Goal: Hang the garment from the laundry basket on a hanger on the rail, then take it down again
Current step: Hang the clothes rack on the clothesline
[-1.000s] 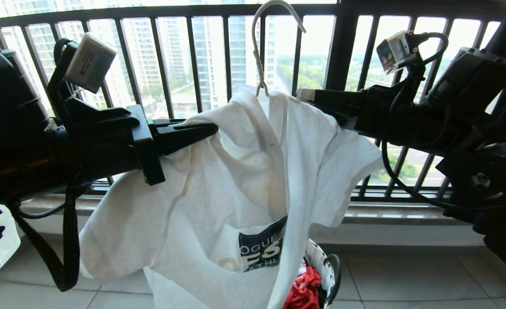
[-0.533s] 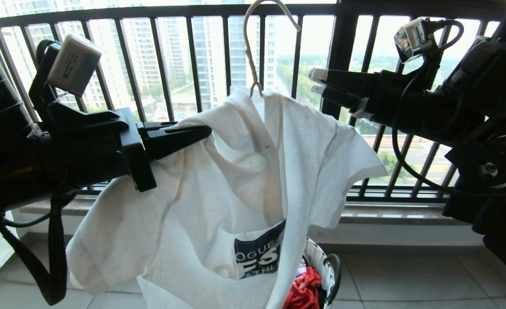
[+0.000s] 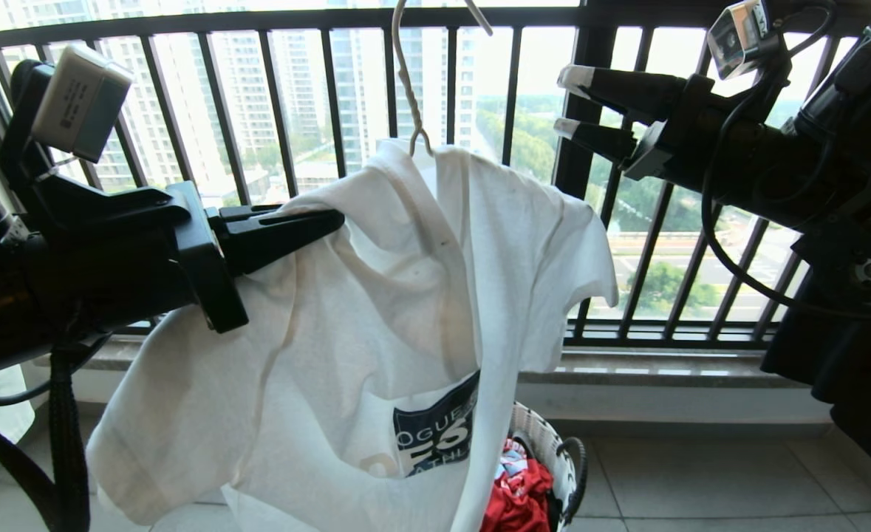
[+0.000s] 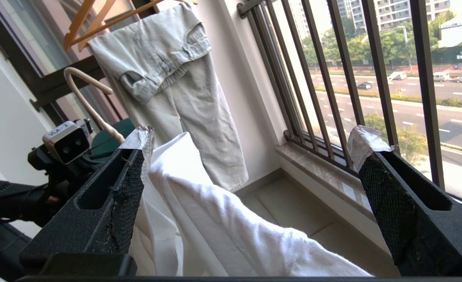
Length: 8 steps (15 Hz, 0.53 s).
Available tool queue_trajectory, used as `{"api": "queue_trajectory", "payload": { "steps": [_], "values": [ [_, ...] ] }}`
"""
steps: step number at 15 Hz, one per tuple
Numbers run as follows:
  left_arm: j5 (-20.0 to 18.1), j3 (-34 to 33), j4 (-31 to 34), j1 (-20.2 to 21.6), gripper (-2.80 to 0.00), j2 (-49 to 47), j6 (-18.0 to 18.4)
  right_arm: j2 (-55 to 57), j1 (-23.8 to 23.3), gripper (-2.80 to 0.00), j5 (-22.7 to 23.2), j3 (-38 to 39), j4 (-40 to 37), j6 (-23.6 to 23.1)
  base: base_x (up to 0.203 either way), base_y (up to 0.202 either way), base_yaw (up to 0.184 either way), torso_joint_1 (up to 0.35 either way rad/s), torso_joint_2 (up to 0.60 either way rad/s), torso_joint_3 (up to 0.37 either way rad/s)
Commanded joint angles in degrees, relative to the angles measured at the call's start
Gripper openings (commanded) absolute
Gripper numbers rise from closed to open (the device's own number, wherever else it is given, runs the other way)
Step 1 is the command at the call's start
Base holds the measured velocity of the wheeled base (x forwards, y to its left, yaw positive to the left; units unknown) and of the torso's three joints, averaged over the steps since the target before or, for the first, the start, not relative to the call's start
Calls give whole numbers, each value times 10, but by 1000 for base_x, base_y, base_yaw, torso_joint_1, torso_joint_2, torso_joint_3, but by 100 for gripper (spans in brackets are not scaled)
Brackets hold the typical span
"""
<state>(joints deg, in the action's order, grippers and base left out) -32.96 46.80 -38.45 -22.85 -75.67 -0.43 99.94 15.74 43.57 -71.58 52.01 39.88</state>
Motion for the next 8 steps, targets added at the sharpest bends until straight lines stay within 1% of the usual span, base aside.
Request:
{"api": "queue_trajectory", "payload": {
  "steps": [1, 2, 3, 4, 8],
  "values": [
    [-2, 0, -2, 0, -280, 9, -5, -2, 0, 0, -6, -12, -31, 1, 0, 0, 0, 0, 0, 0],
    [-2, -1, -2, 0, -280, 12, -8, 0, -1, 0, -20, -19, -43, -3, 0, 0, 0, 0, 0, 0],
    [-2, -5, -2, 0, -280, 19, -15, 1, -1, -280, -35, -20, -44, -16, 0, 0, 0, 0, 0, 0],
    [-1, -12, -2, 1, -280, 23, -23, 2, -1, -280, -42, -22, -45, -26, 0, 0, 0, 0, 0, 0],
    [0, -27, -4, 8, -280, 27, -28, 12, -9, -280, -45, -35, -46, -31, 0, 0, 0, 0, 0, 0]
  ]
}}
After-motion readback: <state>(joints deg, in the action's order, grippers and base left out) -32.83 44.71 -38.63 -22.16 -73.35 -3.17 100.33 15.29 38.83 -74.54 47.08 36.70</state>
